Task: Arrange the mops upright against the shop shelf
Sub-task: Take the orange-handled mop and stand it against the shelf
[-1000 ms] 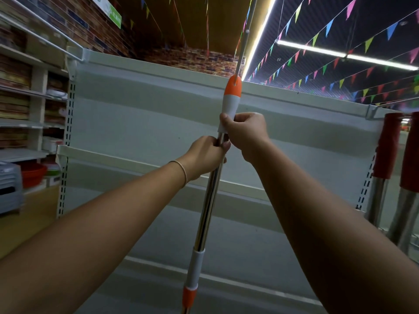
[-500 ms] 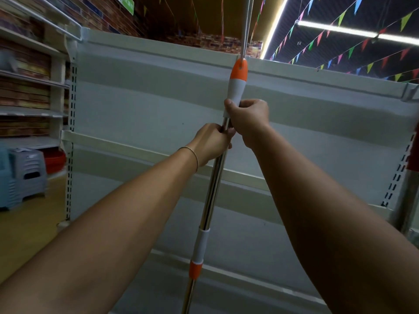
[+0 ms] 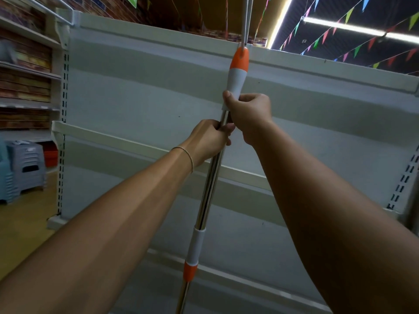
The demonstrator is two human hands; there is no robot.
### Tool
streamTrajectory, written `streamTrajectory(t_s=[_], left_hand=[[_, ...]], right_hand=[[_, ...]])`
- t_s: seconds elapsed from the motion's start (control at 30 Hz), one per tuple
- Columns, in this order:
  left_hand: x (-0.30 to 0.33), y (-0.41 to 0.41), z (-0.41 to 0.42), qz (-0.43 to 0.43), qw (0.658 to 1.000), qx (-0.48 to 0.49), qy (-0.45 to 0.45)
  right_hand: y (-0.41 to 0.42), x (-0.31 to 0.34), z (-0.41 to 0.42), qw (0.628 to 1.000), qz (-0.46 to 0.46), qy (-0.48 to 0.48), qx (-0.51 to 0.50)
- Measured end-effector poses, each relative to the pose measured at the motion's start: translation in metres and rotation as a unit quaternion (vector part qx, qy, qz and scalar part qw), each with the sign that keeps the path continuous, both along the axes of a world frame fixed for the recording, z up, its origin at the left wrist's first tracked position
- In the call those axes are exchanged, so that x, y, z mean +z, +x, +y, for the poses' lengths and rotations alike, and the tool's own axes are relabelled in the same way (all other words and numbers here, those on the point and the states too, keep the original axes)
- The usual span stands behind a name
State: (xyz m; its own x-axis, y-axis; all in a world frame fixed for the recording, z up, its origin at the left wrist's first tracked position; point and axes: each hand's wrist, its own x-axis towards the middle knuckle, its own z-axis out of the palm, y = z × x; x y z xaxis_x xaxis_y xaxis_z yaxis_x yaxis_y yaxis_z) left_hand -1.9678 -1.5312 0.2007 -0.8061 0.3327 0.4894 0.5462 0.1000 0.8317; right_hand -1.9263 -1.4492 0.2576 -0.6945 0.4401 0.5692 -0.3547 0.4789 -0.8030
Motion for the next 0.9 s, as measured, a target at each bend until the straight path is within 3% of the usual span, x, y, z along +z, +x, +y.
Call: streamTrajectory(t_s=[0.6,0.8,0.9], left_hand=[[0.000,-0.003,-0.023,-0.026,0.994,-0.106,-0.012],[-0.025,0.009,-0.037,0.016,0.995,-0.046,-0.084],[-0.059,0.033,-0.043,0.081,0.984,0.006,-0.156]], right_hand=[[0.012,0.003,-0.025,0.990,-0.035,0.038,-0.131],[0.027,-0.042,-0.020,0.979,-0.080,0.092,-0.162],[0.042,-0.077,-0.010,0.974,-0.088,0.097,-0.185]])
